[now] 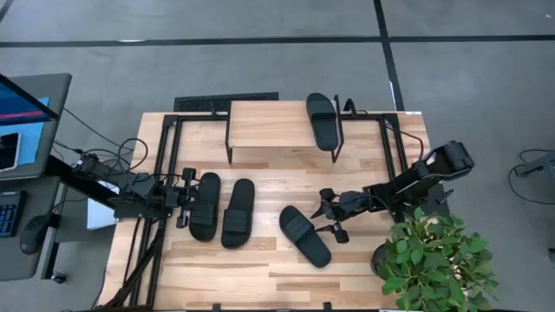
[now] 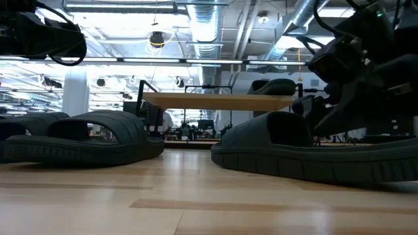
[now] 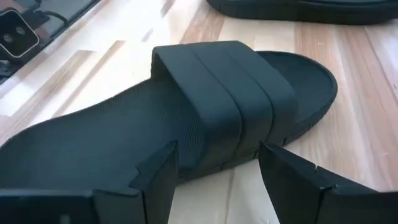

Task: Pick and place slides into the shelf
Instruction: Put the right black slide on the shelf

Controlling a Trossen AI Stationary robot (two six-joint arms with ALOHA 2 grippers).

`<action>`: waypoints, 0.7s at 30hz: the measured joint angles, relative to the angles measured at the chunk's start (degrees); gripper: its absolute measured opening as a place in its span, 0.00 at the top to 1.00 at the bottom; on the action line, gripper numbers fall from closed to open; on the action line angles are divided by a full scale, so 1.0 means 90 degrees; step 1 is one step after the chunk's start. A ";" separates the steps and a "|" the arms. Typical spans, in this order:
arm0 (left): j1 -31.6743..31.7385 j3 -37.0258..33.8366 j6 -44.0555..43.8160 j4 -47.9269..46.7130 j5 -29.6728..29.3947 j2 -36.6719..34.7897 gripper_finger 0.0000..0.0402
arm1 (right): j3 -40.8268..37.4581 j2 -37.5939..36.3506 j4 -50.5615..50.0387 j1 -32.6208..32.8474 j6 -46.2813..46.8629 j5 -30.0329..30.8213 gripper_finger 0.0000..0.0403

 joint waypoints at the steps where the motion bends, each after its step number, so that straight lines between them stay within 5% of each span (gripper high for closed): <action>1: 0.0000 0.0000 0.0000 0.0000 0.0001 0.0002 1.00 | 0.0001 0.0016 0.0021 0.0007 0.0003 0.0000 0.47; 21: 0.0000 0.0000 0.0000 0.0000 0.0002 0.0002 1.00 | 0.0005 0.0021 0.0473 0.0066 0.0173 0.0208 0.47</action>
